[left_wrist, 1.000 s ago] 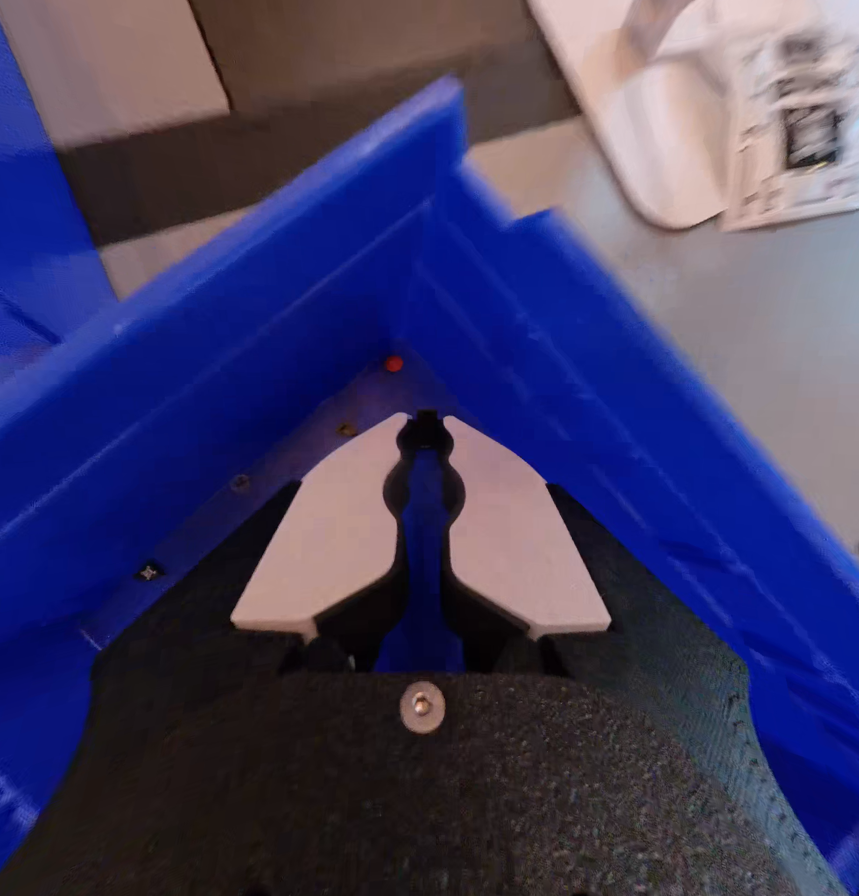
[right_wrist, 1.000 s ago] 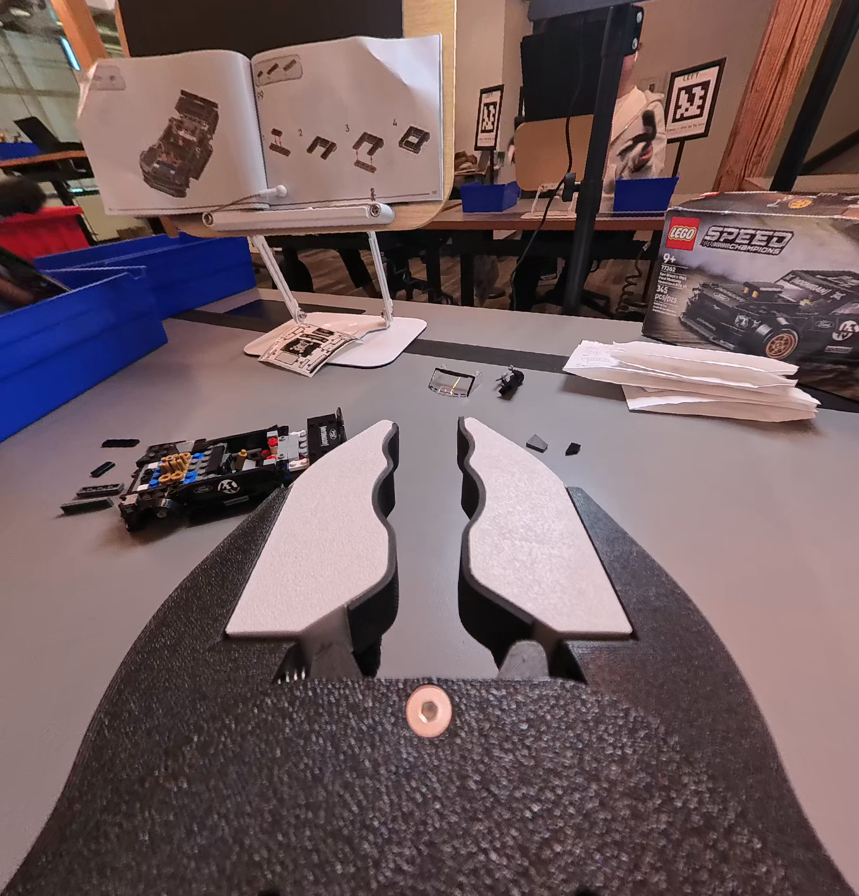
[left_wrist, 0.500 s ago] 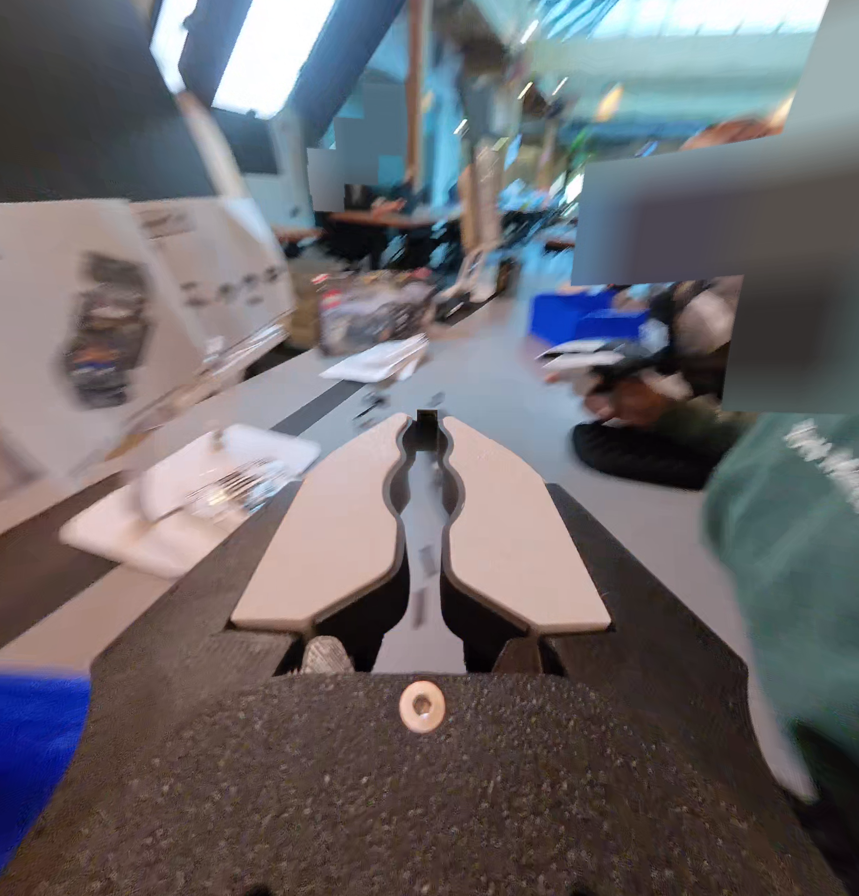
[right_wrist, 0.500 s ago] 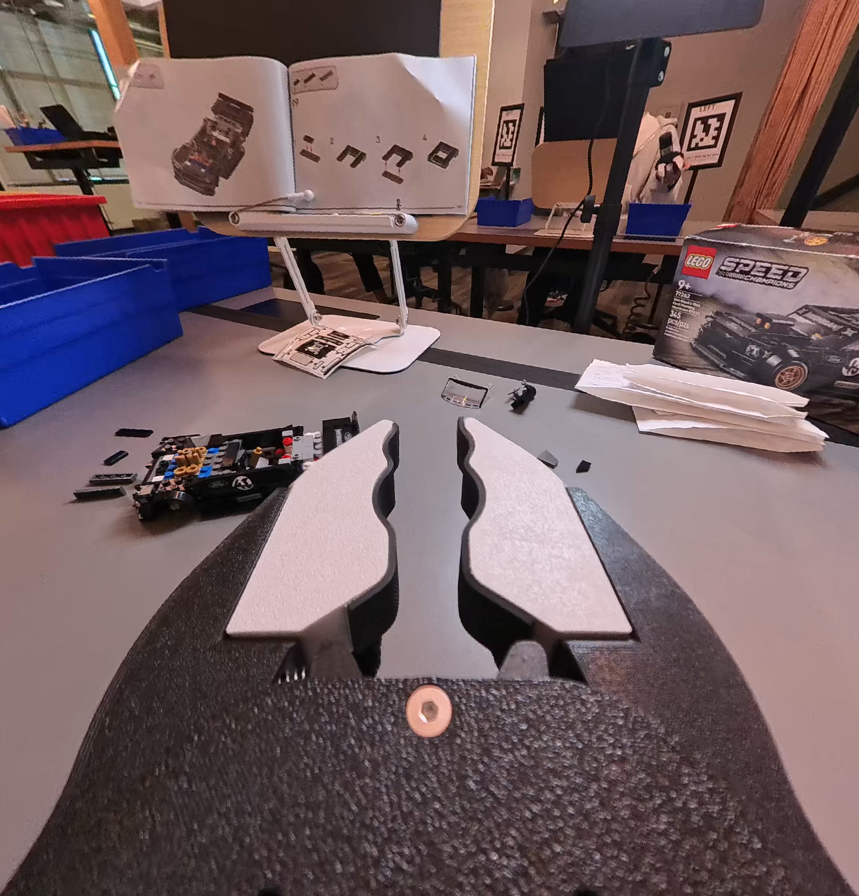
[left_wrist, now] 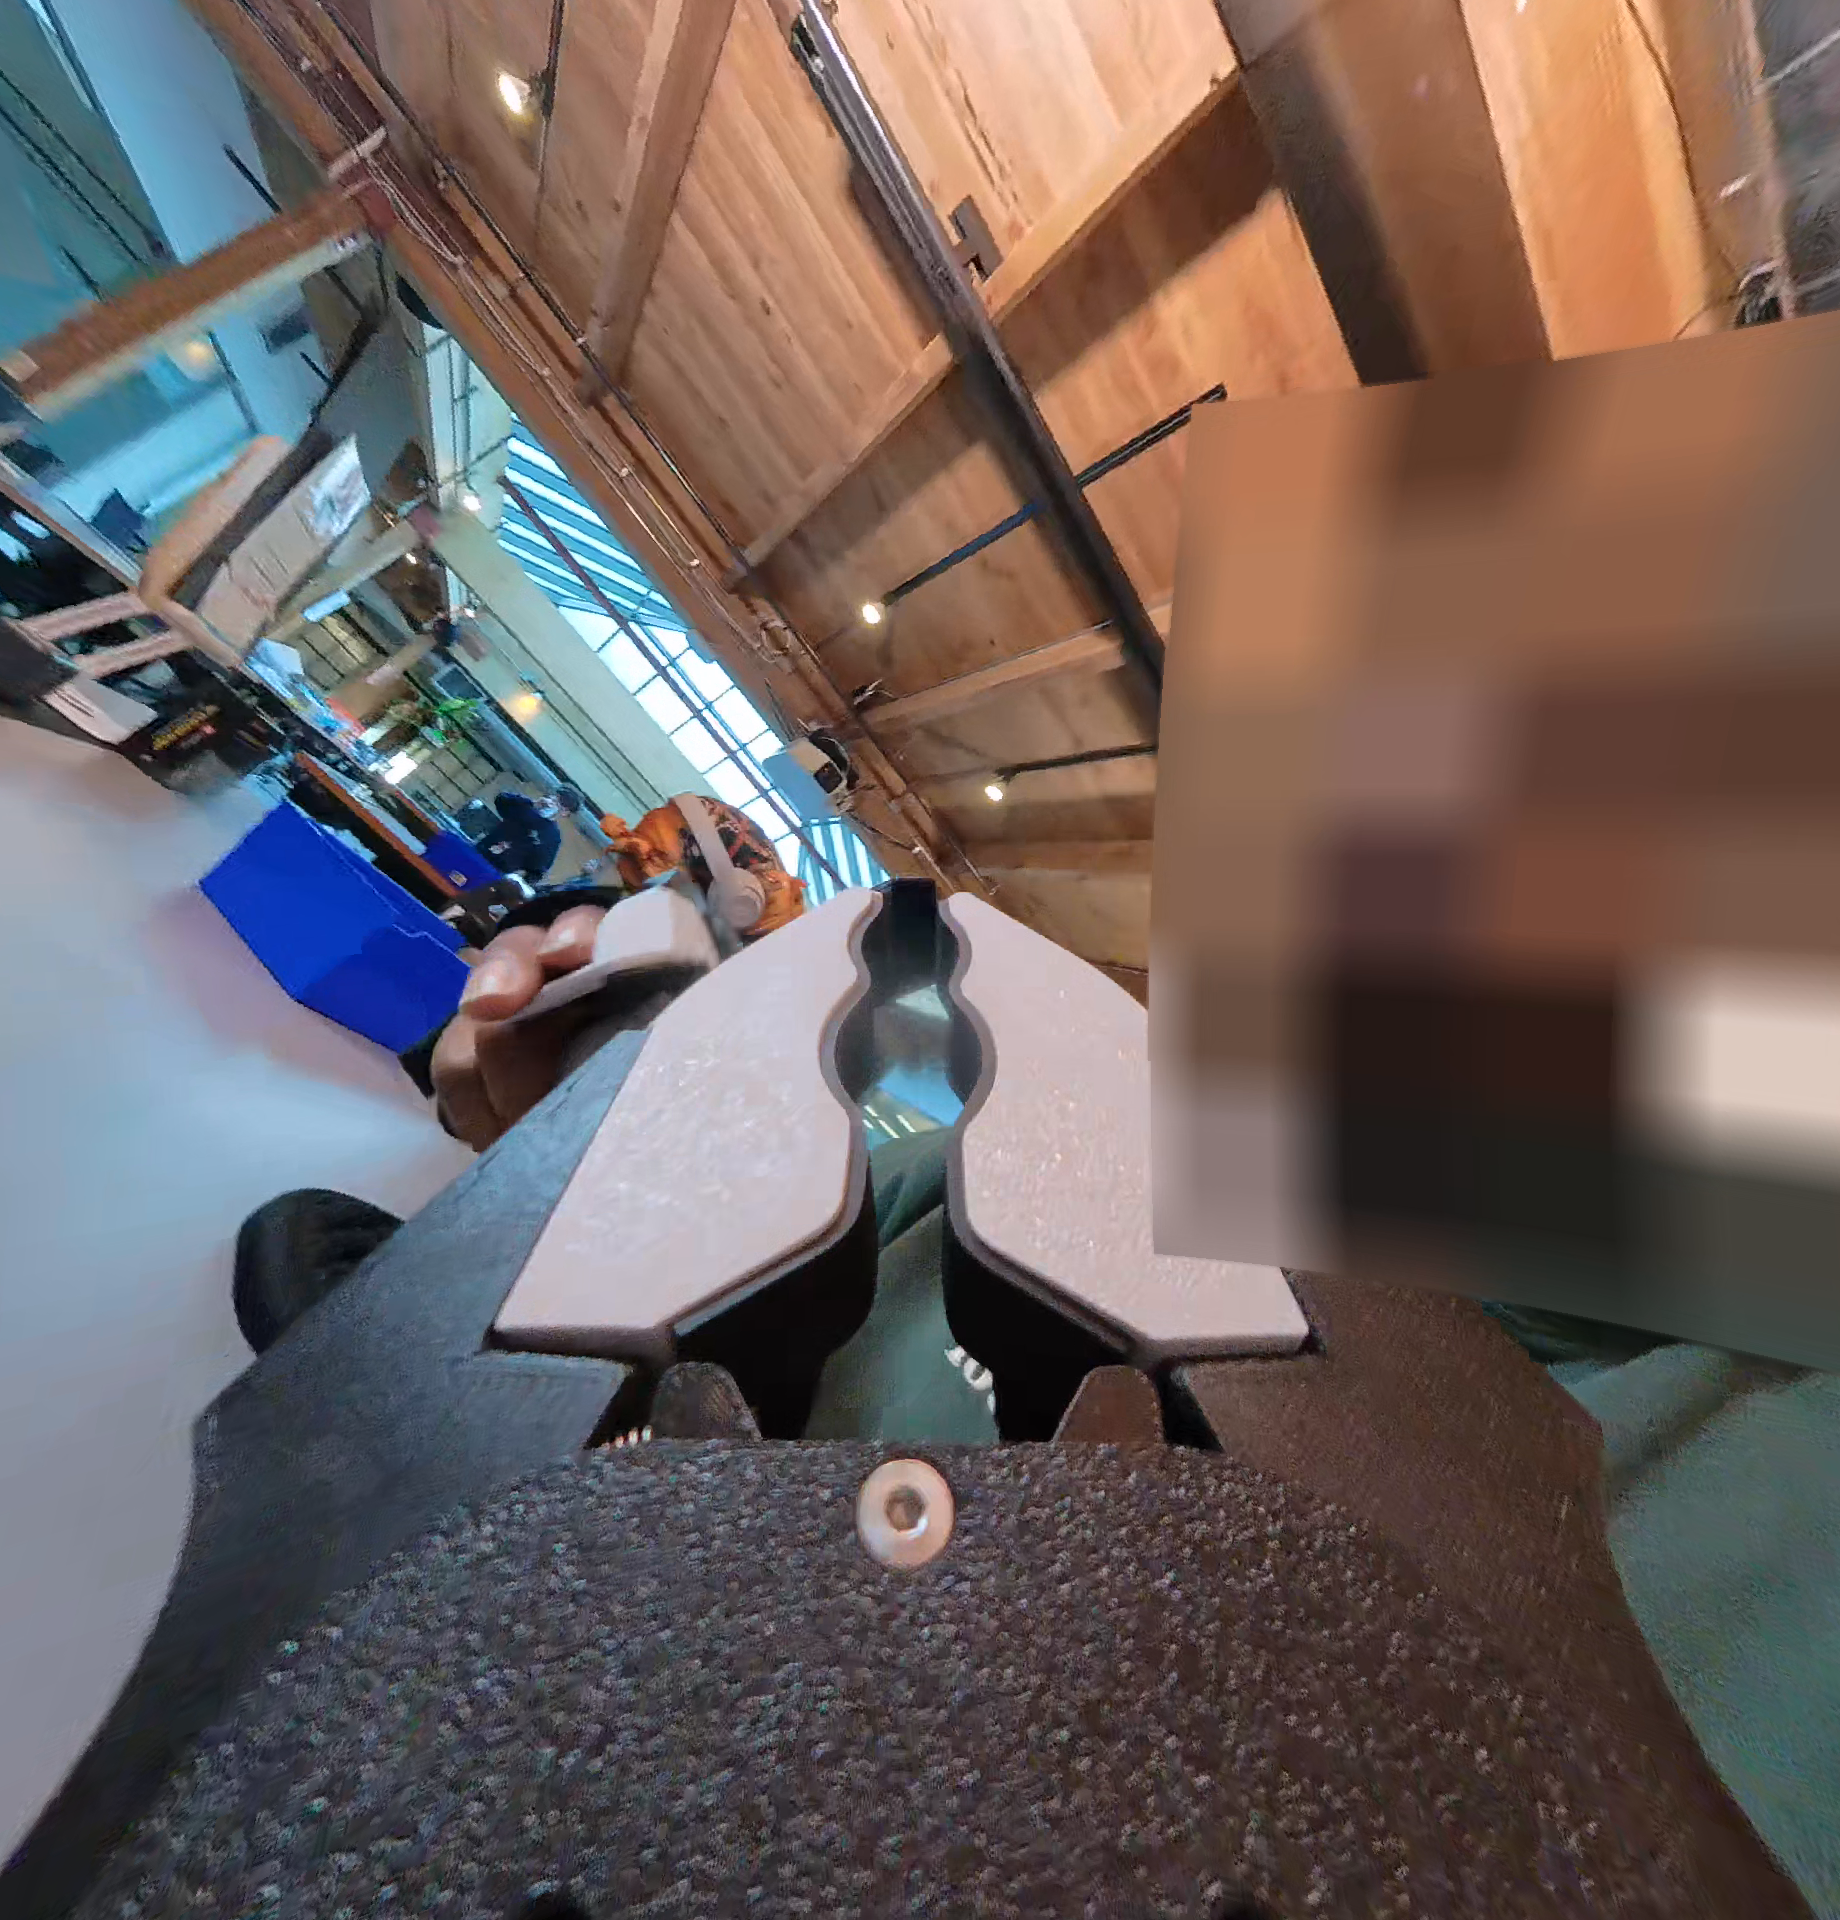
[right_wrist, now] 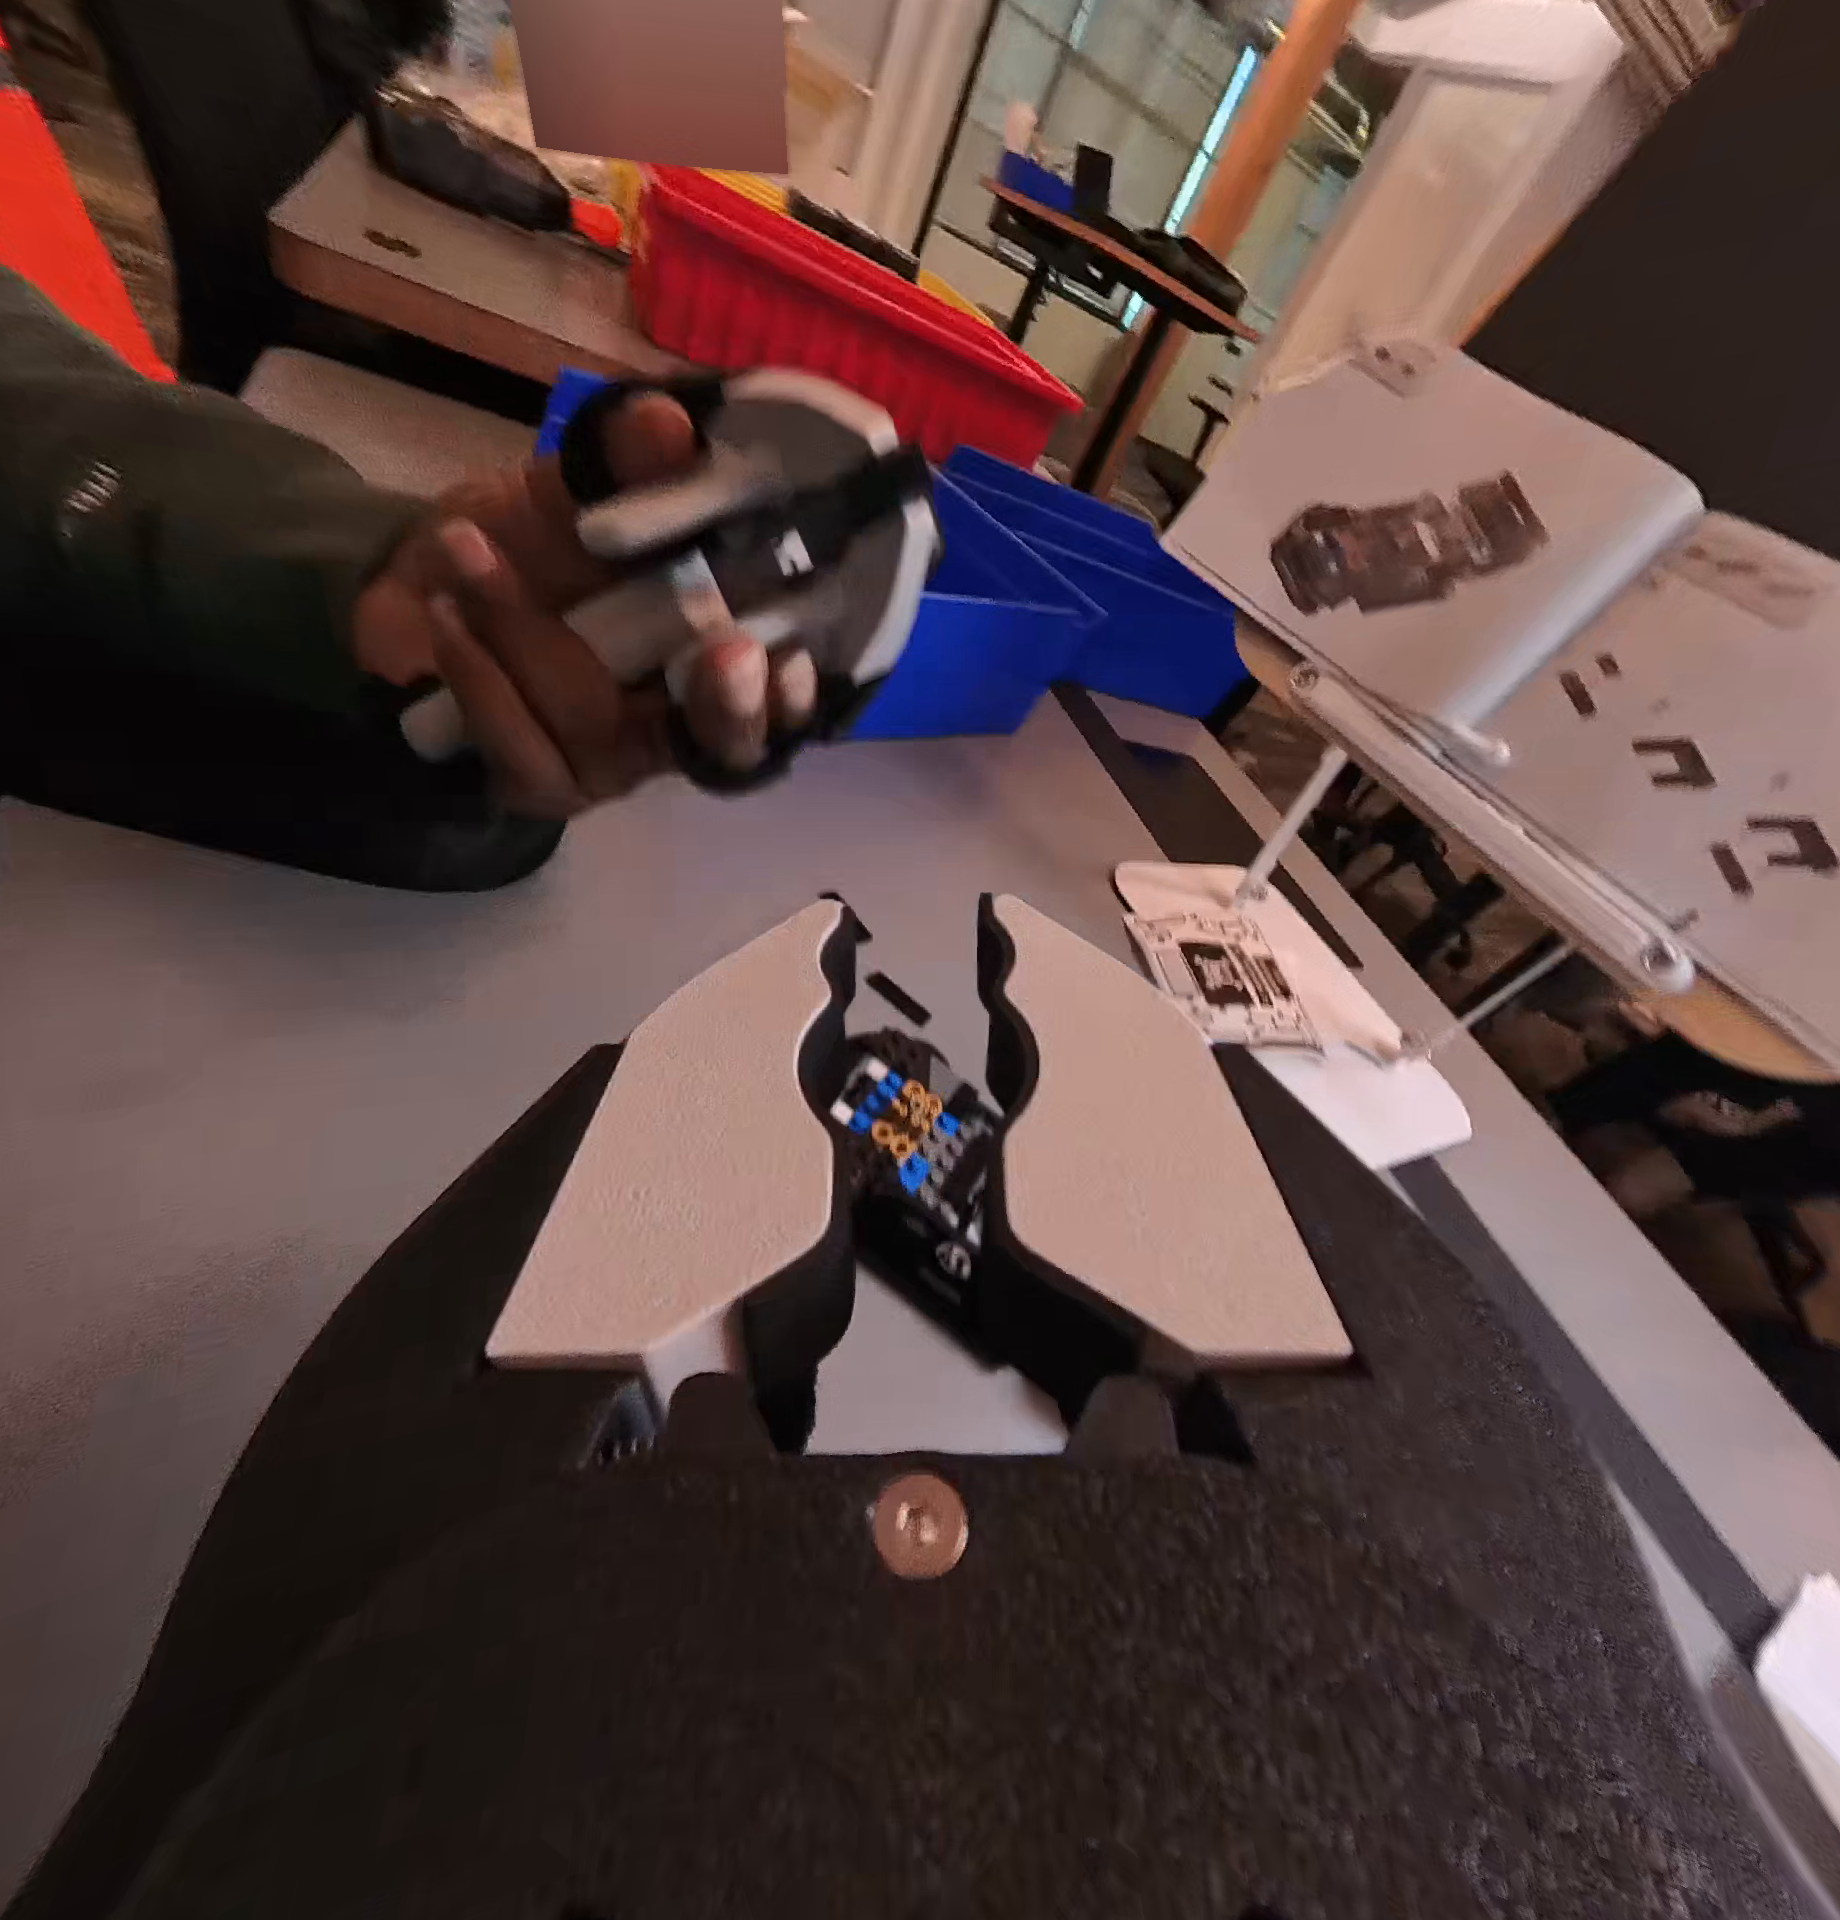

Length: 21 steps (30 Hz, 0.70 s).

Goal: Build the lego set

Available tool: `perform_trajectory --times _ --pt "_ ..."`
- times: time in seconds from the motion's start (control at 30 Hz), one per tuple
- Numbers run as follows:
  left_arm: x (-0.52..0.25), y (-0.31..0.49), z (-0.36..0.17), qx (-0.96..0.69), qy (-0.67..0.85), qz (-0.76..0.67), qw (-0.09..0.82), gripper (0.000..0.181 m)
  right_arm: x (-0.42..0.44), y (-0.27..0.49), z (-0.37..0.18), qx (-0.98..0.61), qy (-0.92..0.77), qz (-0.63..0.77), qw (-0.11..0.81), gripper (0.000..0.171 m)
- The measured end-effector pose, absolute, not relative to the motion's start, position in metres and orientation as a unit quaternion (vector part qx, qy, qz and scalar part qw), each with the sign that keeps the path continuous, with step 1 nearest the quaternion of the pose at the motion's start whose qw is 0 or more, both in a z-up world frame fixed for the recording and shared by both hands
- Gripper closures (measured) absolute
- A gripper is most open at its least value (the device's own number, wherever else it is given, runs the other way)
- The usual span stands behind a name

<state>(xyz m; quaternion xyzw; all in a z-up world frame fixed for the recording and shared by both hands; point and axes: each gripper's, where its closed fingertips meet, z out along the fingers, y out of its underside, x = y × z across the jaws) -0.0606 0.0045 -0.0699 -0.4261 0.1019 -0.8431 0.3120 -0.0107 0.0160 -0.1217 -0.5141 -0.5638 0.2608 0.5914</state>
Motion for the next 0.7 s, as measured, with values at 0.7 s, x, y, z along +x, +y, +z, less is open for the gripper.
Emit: perform_trajectory --times 0.7 --pt "-0.039 0.007 -0.112 -0.480 0.091 -0.833 0.260 0.174 -0.050 0.005 -0.119 -0.414 -0.636 0.196 0.621 0.151"
